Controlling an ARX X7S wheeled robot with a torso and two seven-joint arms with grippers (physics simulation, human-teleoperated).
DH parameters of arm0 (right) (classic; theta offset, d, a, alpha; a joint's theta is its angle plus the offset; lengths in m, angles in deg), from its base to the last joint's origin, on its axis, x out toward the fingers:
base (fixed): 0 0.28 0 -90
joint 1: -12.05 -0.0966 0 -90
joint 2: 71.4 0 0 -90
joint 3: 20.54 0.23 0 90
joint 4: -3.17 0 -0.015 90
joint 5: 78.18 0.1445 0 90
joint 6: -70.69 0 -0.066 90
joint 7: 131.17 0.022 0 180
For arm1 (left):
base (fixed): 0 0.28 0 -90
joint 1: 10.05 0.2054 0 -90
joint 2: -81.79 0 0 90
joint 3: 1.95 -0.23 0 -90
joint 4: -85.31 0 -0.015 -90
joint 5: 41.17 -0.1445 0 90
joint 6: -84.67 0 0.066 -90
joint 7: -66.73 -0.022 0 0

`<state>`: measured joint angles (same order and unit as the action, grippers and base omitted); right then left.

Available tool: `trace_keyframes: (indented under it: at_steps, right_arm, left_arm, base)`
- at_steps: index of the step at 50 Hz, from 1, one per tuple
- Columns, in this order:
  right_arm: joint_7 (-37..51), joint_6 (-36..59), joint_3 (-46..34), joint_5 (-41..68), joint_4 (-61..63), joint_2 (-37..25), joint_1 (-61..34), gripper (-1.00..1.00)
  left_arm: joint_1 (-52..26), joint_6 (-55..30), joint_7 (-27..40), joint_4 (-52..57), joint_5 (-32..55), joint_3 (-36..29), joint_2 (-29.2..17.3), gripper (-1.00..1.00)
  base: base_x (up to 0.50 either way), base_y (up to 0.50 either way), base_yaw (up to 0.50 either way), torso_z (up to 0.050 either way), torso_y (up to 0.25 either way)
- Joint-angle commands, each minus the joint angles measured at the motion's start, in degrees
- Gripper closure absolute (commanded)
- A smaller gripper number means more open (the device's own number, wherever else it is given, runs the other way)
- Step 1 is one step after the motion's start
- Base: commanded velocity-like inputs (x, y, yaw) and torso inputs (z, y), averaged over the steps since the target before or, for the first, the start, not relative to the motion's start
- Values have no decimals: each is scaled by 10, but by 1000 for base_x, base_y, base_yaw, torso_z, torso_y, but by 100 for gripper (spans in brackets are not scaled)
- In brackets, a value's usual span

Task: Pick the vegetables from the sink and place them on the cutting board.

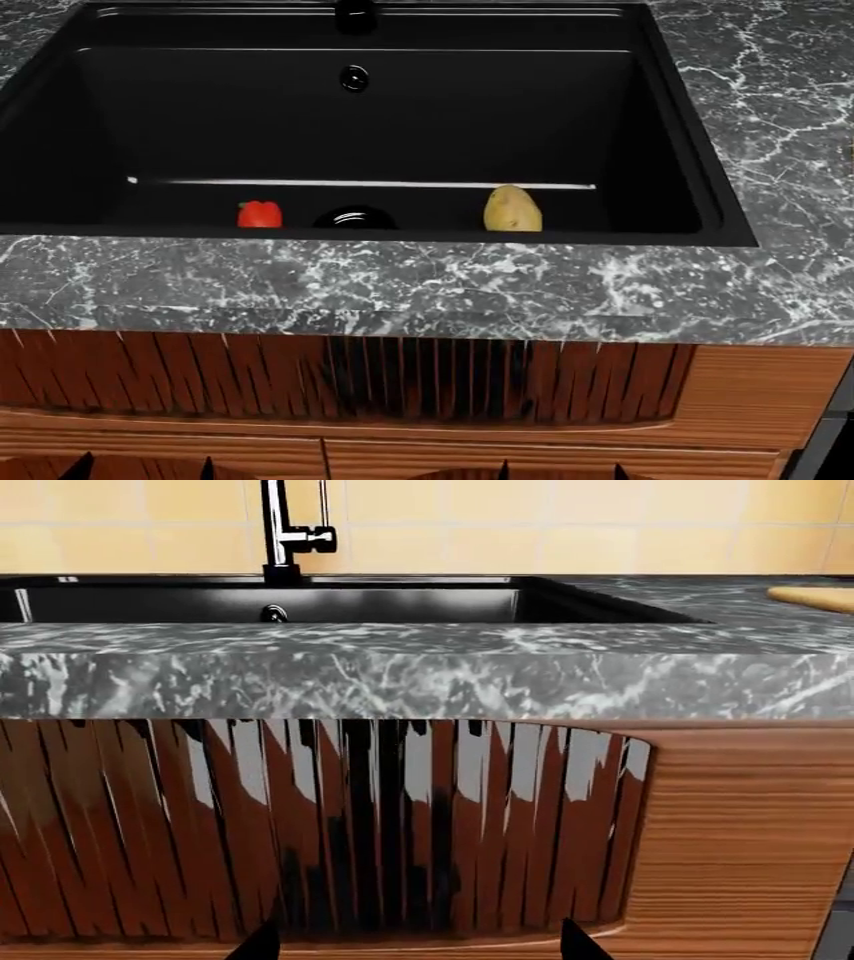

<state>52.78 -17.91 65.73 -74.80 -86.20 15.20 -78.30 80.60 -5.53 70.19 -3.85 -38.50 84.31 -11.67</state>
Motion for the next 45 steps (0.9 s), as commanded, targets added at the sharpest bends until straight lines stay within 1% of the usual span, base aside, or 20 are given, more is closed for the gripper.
trace_keyframes:
  at_steps: [1,4,41,43,44,45]
  right_arm:
    - [-10,8,-4,-12,3,11,-3,-100]
    - [-4,9,-2,-5,6,6,-1,-100]
    - [34,9,-24,23,3,-23,-11,-100]
    - [38,11,-23,23,7,-25,-13,-100]
    - [37,24,-13,39,23,-26,-13,-100]
    - [43,34,-12,36,51,-32,-12,-100]
  left_arm:
    - [-2,-24,-2,12,-6,9,11,-100]
    - [-5,-25,6,11,-11,2,6,-100]
    - [-4,-7,37,14,13,-31,-22,-100]
    - [-10,-22,40,23,29,-23,-21,-100]
    - [-15,-43,42,44,52,-12,-16,-100]
    - [-17,-75,35,73,70,-13,-21,-100]
  base:
    - [0,0,0,0,0]
    - [0,0,0,0,0]
    - [0,0,0,50,0]
    - [0,0,0,50,0]
    - [0,0,0,50,0]
    - [0,0,0,0,0]
